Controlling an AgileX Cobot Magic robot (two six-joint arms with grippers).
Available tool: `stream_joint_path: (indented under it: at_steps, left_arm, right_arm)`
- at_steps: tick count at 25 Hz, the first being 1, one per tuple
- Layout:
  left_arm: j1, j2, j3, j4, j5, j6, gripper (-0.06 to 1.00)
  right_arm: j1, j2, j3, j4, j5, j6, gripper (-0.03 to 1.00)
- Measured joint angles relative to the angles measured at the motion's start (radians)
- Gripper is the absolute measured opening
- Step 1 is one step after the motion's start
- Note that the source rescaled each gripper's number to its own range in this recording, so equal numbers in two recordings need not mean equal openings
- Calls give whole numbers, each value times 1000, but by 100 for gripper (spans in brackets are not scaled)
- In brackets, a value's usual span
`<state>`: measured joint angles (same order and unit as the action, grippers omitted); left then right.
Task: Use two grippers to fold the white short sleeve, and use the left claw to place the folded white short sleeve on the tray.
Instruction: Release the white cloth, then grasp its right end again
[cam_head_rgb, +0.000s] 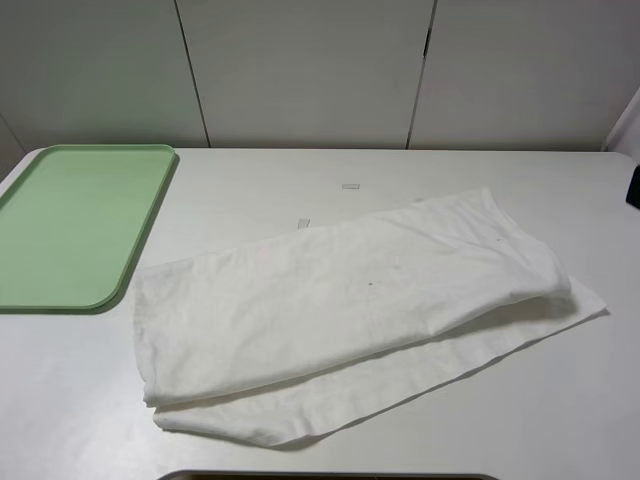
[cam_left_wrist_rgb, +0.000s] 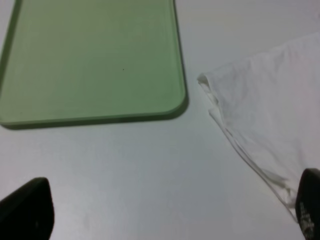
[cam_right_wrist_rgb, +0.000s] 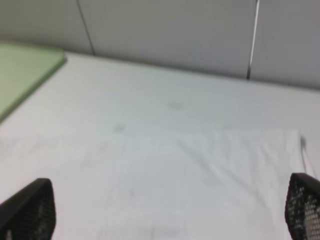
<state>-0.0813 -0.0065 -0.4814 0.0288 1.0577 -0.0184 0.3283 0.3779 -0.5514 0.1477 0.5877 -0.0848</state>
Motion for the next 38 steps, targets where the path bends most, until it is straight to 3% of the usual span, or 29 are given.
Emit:
stream_joint_path:
  at_steps: [3,8,10,18,21,25,30,38]
  left_arm:
    - [0,0,0,0,0,0,97]
    - [0,0,0,0,0,0,97]
    - [0,0,0,0,0,0,97]
    - [0,0,0,0,0,0,97]
    - [0,0,0,0,0,0,97]
    - [0,0,0,0,0,0,97]
    - [0,0,0,0,0,0,97]
    - [0,0,0,0,-1,0,97]
  right_arm:
    - [0,0,0,5,96,0,100]
    - [0,34,0,10,110,0,100]
    - [0,142,0,22,122,0,100]
    - [0,407,0,30,86,0,100]
    - [-10,554,-19,67,0,-3,100]
    - [-63,672,-121,54,-28,-5,100]
    - [-200,884,-366,9,-10,-7,100]
    - [-387,1089,-500,1,-1,-47,100]
